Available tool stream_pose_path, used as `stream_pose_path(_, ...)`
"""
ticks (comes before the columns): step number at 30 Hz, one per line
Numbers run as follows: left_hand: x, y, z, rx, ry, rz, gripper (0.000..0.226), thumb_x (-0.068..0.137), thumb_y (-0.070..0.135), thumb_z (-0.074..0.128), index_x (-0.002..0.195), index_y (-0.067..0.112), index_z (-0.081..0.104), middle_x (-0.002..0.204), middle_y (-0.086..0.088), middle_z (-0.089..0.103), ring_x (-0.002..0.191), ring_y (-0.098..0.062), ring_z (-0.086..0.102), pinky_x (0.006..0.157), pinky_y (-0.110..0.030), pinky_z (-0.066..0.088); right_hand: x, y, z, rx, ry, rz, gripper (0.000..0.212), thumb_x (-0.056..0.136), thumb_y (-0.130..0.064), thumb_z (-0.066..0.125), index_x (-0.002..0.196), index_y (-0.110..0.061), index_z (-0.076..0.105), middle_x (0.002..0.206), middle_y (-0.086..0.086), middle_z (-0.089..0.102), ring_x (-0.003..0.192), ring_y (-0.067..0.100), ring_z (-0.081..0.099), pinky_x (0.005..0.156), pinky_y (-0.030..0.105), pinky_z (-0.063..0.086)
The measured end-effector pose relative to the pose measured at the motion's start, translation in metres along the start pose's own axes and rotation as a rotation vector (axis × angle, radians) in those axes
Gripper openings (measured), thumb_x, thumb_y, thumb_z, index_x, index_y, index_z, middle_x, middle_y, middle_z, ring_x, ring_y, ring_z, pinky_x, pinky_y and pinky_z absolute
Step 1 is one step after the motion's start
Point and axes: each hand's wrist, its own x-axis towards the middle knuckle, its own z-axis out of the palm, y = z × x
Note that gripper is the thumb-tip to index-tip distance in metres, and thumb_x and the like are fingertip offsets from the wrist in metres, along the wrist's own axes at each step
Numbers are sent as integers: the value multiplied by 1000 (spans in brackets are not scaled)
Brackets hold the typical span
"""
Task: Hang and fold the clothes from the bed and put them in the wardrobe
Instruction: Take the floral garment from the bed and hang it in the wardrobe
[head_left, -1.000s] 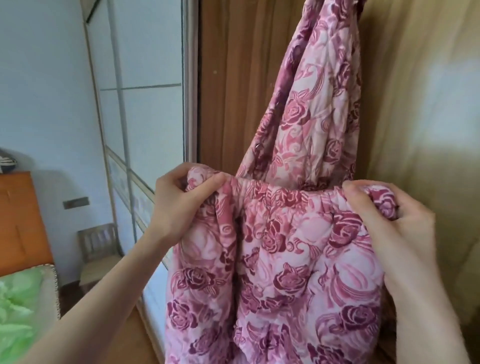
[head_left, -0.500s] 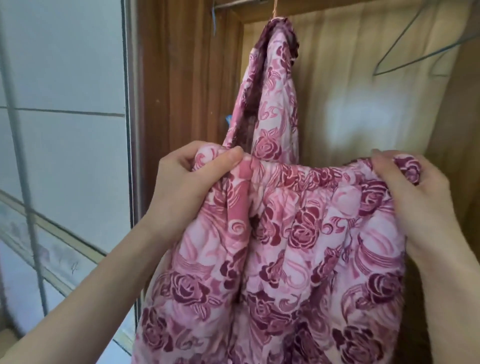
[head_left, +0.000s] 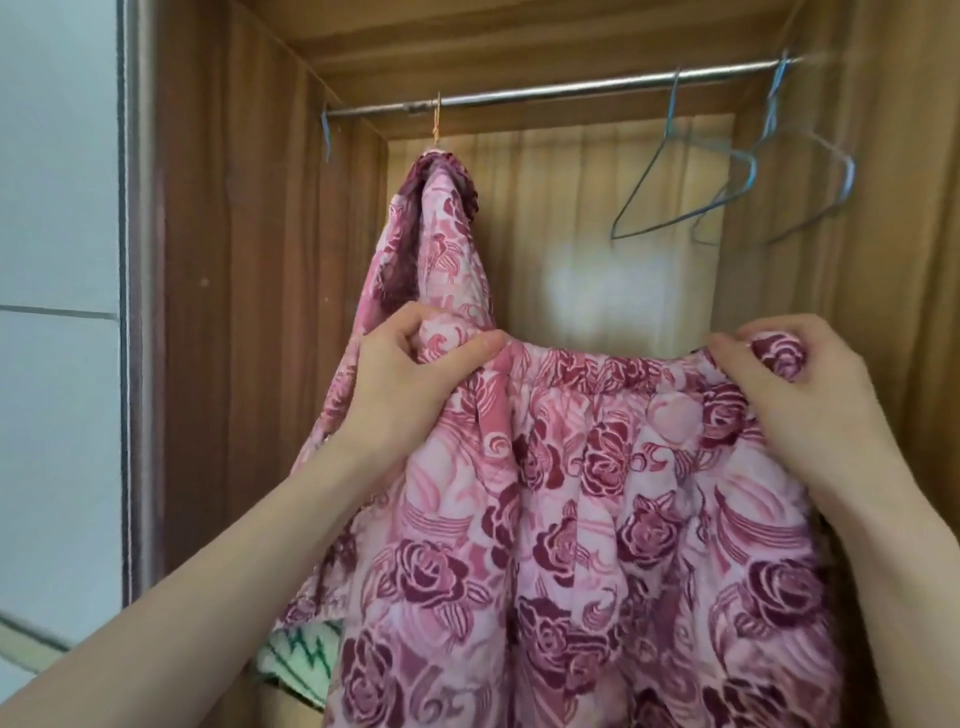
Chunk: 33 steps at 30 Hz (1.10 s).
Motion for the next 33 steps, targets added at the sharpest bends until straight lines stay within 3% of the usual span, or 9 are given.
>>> stream_pose_path(6, 29, -26, 15, -44, -27, -3, 31, 80, 21, 92, 101, 6, 75, 99, -14, 80, 99, -36, 76, 93, -54, 62, -5, -5, 3, -112, -12, 34, 44, 85, -51, 79, 119, -32, 58, 110, -3, 71, 107, 23, 66, 95, 41, 51)
stream_pose_path(9, 46, -38, 19, -30, -54, 42, 29, 80, 24, 92, 97, 7, 75, 89, 1, 80, 88, -19, 78, 83, -36, 64, -4, -13, 6, -156, -8, -2, 48, 87, -48, 78, 126, -30, 55, 106, -7, 72, 102, 16, 66, 92, 37, 48)
stream_pose_path(11, 55, -45, 23, 11, -88, 92, 27, 82, 24, 90, 95, 7, 74, 82, 7, 78, 77, -5, 73, 72, -23, 59, 3, -25, 10, -162, 57, -89, 46, 91, -43, 76, 127, -23, 56, 107, -4, 70, 100, 15, 67, 97, 40, 52)
stream_pose_path(14, 64, -51, 29, 42, -175, 111, 29, 87, 24, 86, 105, 8, 69, 93, -8, 76, 80, -5, 69, 78, -23, 57, 33, -65, 18, -185, 177, -320, 38, 97, -32, 72, 128, -14, 60, 119, 3, 65, 109, 20, 62, 102, 36, 48)
stream_pose_path(18, 76, -55, 30, 72, -237, 169, 26, 92, 24, 81, 105, 7, 67, 96, -11, 72, 81, 0, 65, 77, -13, 51, 112, -123, 43, -680, 249, -544, 46, 98, -36, 63, 136, -12, 53, 135, 12, 53, 126, 34, 48, 102, 45, 40)
stream_pose_path(21, 85, -53, 30, 90, -260, 169, 28, 90, 29, 82, 102, 8, 68, 96, -8, 73, 81, -2, 65, 76, -14, 50, 164, -146, 65, -1150, 195, -421, 45, 101, -34, 60, 136, -6, 49, 137, 21, 56, 128, 43, 50, 101, 52, 41)
stream_pose_path(24, 91, -56, 27, 90, -286, 171, 28, 89, 33, 83, 100, 10, 69, 95, -6, 73, 85, -7, 68, 76, -14, 50, 195, -138, 75, -1326, 53, -201, 34, 101, -18, 55, 133, -4, 54, 132, 19, 61, 123, 42, 58, 97, 45, 43)
stream_pose_path(28, 96, -62, 18, 76, -330, 186, 31, 88, 38, 82, 98, 11, 69, 92, -4, 73, 87, -13, 69, 79, -21, 53, 216, -119, 79, -1153, -7, -12, 28, 99, -6, 54, 126, -1, 59, 129, 21, 60, 111, 41, 61, 82, 40, 44)
stream_pose_path(33, 97, -73, 11, 26, -328, 186, 35, 93, 40, 78, 94, 8, 64, 81, -7, 71, 74, -14, 69, 71, -21, 53, 230, -109, 85, -742, 108, 42, 30, 104, -10, 52, 130, 4, 59, 139, 28, 57, 124, 43, 60, 95, 40, 49)
